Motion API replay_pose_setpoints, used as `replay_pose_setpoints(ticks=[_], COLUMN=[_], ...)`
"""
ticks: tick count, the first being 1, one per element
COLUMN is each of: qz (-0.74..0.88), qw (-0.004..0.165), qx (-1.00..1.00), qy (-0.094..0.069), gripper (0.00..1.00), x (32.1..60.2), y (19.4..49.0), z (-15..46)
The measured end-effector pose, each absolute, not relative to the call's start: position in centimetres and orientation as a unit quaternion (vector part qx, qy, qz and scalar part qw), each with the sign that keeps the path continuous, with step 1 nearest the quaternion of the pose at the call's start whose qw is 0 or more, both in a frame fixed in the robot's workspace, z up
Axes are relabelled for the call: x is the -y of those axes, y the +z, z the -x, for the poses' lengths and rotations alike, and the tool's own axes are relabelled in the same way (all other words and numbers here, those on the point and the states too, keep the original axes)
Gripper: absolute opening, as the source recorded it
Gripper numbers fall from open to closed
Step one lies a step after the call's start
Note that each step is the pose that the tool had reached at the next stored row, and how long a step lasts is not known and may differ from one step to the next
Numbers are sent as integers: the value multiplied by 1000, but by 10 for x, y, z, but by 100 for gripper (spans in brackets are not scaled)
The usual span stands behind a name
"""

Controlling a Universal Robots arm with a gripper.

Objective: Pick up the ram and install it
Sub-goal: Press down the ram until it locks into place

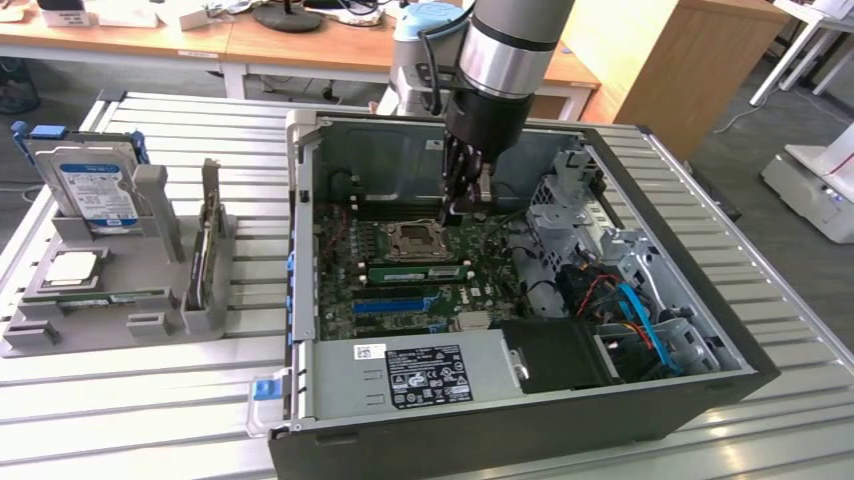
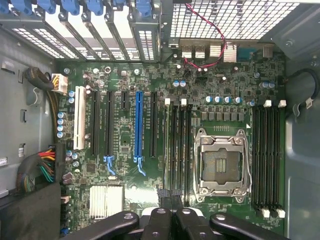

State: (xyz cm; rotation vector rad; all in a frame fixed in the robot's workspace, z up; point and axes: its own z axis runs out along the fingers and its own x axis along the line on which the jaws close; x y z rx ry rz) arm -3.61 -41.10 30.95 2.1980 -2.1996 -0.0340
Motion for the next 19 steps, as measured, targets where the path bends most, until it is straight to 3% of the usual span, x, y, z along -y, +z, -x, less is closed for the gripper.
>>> replay_pose_setpoints(ticks=[19], qz=[-707], qw=[16], qx=[707], qy=[-11], gripper=[11], x=[411], y=[309], z=[17])
